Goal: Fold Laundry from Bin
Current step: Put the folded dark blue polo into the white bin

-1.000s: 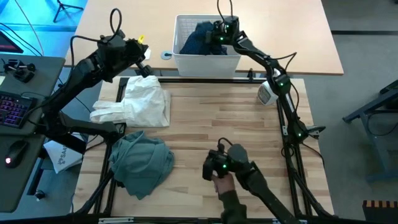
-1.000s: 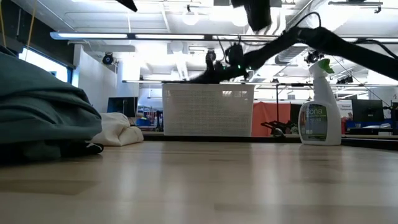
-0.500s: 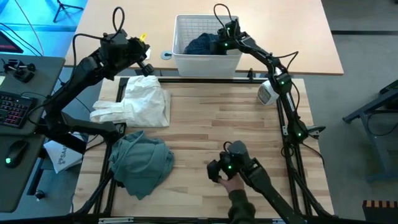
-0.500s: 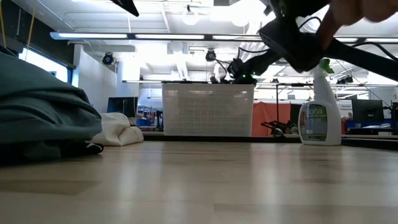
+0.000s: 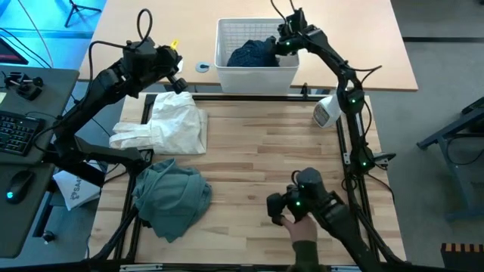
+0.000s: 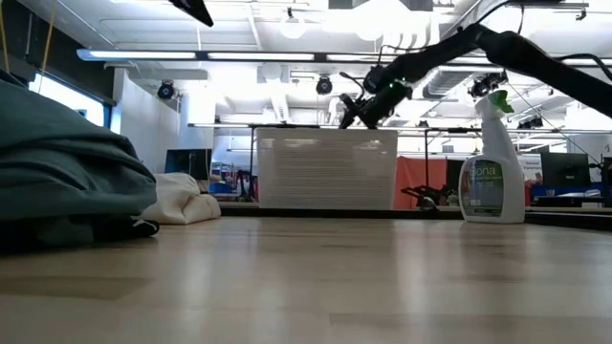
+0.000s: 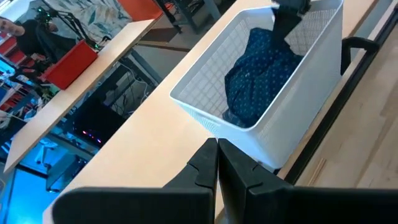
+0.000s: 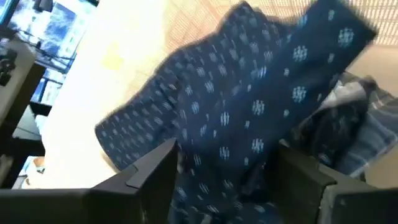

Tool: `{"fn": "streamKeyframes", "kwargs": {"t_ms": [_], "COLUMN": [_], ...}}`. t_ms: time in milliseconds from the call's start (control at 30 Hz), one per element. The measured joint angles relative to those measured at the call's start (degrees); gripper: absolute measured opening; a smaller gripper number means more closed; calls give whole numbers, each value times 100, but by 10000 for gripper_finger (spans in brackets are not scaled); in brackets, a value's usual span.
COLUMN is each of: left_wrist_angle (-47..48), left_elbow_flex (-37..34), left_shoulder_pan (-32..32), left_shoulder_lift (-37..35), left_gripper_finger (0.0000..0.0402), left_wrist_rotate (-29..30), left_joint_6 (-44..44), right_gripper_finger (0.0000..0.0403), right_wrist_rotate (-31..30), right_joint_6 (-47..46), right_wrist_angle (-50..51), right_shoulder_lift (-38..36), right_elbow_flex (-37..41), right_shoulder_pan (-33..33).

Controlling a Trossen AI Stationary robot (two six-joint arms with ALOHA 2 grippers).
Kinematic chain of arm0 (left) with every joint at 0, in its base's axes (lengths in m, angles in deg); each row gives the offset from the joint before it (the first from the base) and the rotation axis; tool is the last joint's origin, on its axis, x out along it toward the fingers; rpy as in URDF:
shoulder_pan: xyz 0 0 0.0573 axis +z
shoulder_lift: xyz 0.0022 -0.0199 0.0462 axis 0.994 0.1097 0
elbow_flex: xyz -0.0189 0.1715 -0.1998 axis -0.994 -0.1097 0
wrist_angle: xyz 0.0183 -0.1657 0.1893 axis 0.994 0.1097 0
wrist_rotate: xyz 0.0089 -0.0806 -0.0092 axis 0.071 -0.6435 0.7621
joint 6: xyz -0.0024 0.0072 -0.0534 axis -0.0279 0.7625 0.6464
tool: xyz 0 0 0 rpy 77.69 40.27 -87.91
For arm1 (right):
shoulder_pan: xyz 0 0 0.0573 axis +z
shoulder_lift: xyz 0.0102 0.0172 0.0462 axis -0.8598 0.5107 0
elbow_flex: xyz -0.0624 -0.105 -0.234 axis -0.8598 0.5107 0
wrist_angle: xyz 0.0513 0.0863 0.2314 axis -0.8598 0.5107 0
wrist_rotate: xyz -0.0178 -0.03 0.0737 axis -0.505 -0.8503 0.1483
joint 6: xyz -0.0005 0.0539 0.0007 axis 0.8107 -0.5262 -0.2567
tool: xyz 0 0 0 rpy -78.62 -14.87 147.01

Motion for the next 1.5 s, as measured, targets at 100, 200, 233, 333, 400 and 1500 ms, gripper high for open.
{"fn": "streamKeyframes", "kwargs": {"t_ms": [100,200,233,333,400,1500], "left_wrist_angle": [17,19,19,22,21,-133], "left_elbow_flex": [0,0,0,0,0,-63], "left_shoulder_pan": [0,0,0,0,0,0], "left_shoulder_lift": [0,0,0,0,0,9], "left_gripper_finger": [0,0,0,0,0,0], "left_wrist_rotate": [-84,-101,-101,-103,-103,-241], "left_joint_6": [0,-1,0,2,2,-1], "right_gripper_finger": [200,173,162,131,111,5], "right_wrist_rotate": [-341,-1158,-1471,-2175,-2116,-2453], "right_joint_6": [-31,-27,-10,53,148,-349], "right_wrist_angle": [1,-31,-77,-340,-681,-891], "right_shoulder_lift": [-254,-474,-522,-614,-622,-148], "right_elbow_flex": [50,43,43,43,55,-21], "right_shoulder_pan": [55,198,274,486,580,591]}}
